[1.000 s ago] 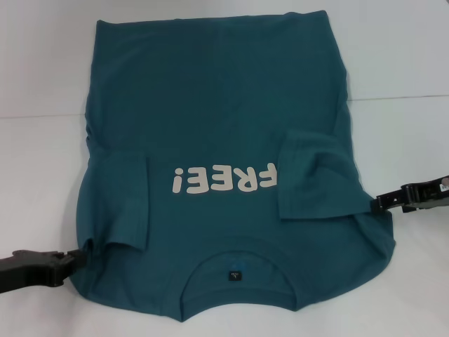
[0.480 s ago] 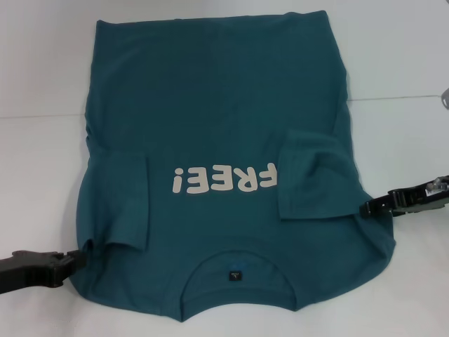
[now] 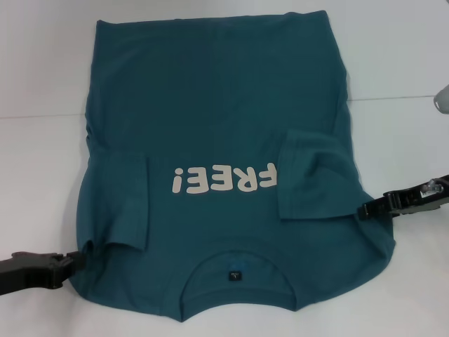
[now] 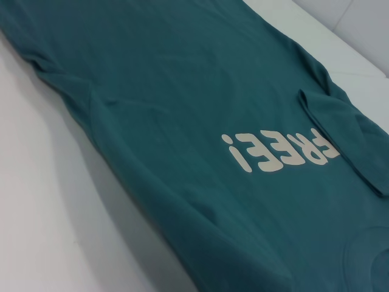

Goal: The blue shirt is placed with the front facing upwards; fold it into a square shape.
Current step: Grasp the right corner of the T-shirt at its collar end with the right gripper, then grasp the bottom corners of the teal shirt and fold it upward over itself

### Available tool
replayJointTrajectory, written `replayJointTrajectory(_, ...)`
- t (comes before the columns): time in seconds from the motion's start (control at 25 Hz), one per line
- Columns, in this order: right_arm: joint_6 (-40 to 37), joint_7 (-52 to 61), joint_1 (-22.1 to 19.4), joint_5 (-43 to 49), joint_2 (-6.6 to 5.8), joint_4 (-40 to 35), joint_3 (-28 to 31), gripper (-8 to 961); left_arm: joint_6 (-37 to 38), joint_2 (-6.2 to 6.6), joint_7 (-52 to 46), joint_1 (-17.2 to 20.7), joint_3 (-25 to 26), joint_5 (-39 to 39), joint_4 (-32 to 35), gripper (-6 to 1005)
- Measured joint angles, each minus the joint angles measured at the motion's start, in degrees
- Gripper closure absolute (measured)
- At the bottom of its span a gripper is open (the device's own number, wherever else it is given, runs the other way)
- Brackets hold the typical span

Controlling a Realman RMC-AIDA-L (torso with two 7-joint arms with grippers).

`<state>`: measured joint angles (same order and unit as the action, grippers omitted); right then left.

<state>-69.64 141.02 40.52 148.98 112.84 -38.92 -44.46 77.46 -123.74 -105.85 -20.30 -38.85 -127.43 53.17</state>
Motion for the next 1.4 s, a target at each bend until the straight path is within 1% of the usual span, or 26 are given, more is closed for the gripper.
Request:
replayJointTrajectory(0.2,0.24,0.03,0.51,0.04,0.01,0.91,-0.51,200,0.13,0.00,-0.02,0.00,0.01,0.00,0.00,968)
replayJointTrajectory(0.28,0.54,0.16,0.81,0.25,-0.15,1.87,-1.27,440,0.23,0.00,-0.02,0.00,0.06,-0.03,0.00,968)
replayJointTrajectory(0.36,0.97,0.22,1.05,0.84,-0.25,2.42,-1.81,485,0.31,0.00,-0.01,0.00,0.10,-0.04,0.00,968)
replayJointTrajectory(0.52,1.17,0.24,1.47,2.82,-0.05,2.46,-2.02,575,0.32,0.00,0.03,0.00,0.17,-0.04,0.00,968)
replayJointTrajectory(0.72,0.81,-0.28,1.52,3.24,-0.03,1.95,-2.06,687,0.33,0.00,0.07,0.00,0.20,-0.03,0.00,968)
replayJointTrajectory(0.96,-0.49,-0.39,1.28,3.22,-0.08,-0.35,-2.19,911,1.13,0.13,0.04,0.00,0.37,0.14,0.00,968)
replayJointTrajectory(1.04,-1.91,-0.40,0.66,2.88,0.00,-2.16,-1.77,922,1.93,0.22,-0.22,0.00,0.50,0.17,0.00,968)
replayJointTrajectory(1.16,-2.50,-0.40,0.25,2.61,-0.01,-2.91,-1.58,932,2.40,0.23,-0.27,0.06,0.54,0.19,0.00,968)
replayJointTrajectory(1.4,-6.19,-0.62,-2.35,-0.24,-0.48,-5.71,-1.29,932,6.65,-0.10,-0.76,1.50,0.81,0.41,2.01,968)
